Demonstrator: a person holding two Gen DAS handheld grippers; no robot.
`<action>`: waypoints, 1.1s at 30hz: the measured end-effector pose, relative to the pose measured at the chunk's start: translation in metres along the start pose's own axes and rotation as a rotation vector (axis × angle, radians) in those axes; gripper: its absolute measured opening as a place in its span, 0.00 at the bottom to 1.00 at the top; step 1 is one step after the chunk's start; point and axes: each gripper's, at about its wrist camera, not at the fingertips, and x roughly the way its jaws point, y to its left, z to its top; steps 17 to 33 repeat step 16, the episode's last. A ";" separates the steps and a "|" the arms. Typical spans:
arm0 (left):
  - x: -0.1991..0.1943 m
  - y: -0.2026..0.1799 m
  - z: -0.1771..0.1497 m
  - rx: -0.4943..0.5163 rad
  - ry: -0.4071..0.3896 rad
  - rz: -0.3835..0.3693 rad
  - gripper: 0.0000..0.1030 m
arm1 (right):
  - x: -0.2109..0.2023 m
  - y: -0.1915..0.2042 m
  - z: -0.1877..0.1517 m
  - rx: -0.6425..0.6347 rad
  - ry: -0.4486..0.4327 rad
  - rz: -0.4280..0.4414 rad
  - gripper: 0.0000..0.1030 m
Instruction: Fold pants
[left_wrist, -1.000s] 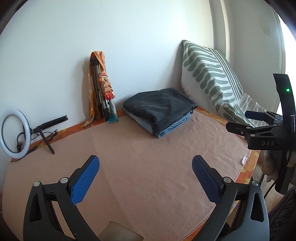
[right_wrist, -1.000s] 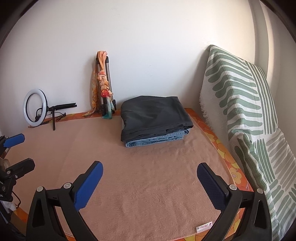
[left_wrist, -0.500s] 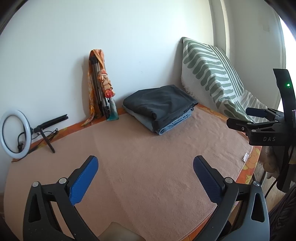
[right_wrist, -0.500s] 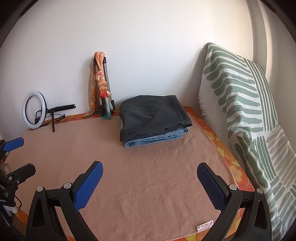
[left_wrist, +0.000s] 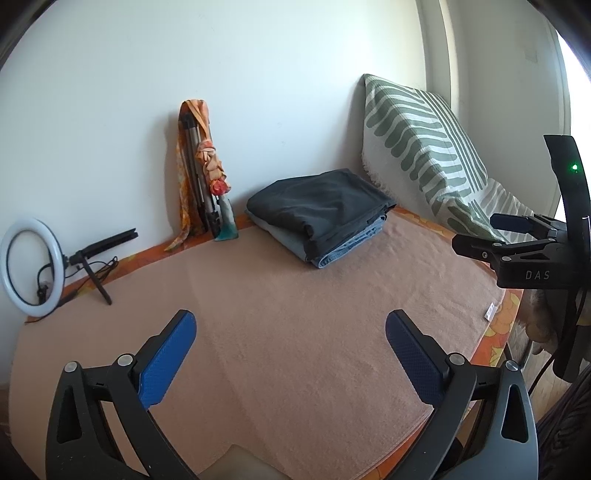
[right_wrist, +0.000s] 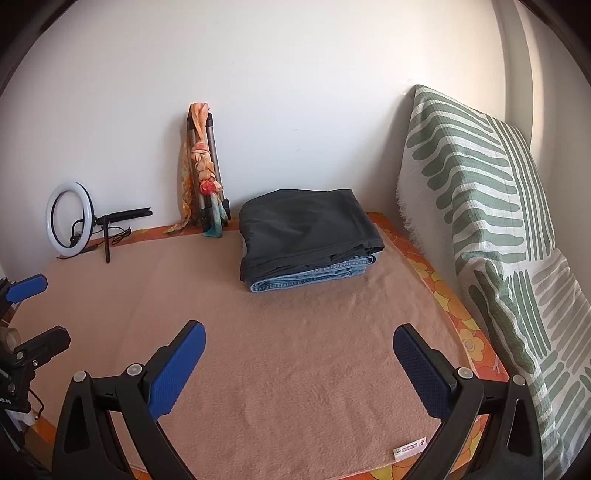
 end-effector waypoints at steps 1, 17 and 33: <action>0.000 0.000 0.000 0.000 0.001 0.001 0.99 | 0.000 0.000 0.000 -0.002 0.000 0.000 1.00; 0.000 0.005 -0.002 -0.012 0.000 0.012 0.99 | 0.001 0.003 -0.001 -0.010 0.004 0.008 1.00; 0.000 0.005 -0.002 -0.012 0.000 0.012 0.99 | 0.001 0.003 -0.001 -0.010 0.004 0.008 1.00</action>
